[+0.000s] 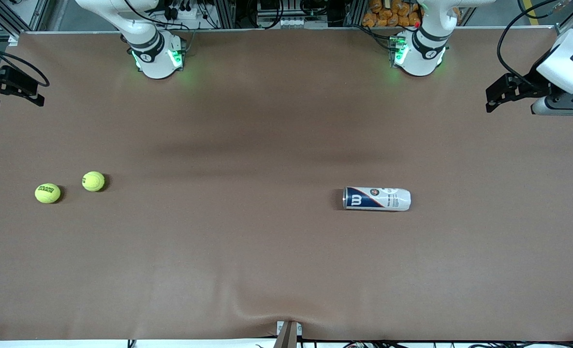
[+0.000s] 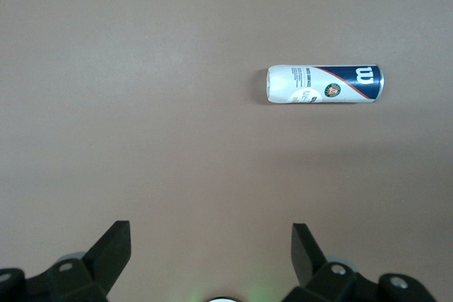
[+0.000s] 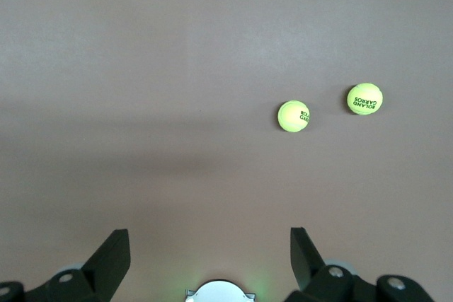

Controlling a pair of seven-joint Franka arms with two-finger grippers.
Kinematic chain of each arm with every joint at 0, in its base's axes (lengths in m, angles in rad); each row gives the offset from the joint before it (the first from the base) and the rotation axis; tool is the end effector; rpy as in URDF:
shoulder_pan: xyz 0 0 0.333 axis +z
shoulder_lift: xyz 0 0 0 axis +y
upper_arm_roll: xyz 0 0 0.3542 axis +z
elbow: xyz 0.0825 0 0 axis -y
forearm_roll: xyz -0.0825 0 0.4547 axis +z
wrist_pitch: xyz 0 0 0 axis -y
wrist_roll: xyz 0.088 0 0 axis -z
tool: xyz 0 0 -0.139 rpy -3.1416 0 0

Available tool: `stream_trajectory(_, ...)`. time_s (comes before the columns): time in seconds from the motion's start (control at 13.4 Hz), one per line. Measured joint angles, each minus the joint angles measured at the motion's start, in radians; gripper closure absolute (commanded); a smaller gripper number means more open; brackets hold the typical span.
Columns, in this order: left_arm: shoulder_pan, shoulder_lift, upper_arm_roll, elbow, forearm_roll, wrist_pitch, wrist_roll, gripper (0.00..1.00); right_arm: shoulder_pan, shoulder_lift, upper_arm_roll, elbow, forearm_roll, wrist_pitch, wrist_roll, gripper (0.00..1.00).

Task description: Insert tennis ball vertically with right arm

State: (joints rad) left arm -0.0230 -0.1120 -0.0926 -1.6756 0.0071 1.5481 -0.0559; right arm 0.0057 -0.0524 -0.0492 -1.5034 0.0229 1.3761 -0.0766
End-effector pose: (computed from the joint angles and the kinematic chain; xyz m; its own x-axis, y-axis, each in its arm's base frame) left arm 0.5784 -0.0690 0.6393 0.9982 -0.0588 -0.0150 -0.0590 -0.9981 -0.0183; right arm 0.5823 -0.0227 0.6821 0.9966 0.0379 -0.0727 0.0357 -0.9989 -0.0310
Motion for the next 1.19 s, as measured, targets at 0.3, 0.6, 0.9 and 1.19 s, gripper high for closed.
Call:
stream_trajectory(0.3,0.016,0.001,0.002,0.007,0.000,-0.008,0.000,0.00,0.000,0.000,0.000,0.000,0.000,0.000,0.000,0.00)
stream_trajectory(0.6,0.027,0.001,0.003,0.010,0.000,-0.023,0.000,0.00,0.000,0.000,0.000,0.000,0.000,0.000,0.000,0.00)
stream_trajectory(0.9,0.027,0.004,0.002,0.010,0.000,-0.049,0.002,0.00,0.000,0.000,0.000,0.000,0.000,0.000,0.000,0.00)
stream_trajectory(1.19,0.026,0.018,0.000,0.010,0.000,-0.052,0.004,0.00,0.000,0.000,0.000,0.000,0.000,0.000,0.000,0.00)
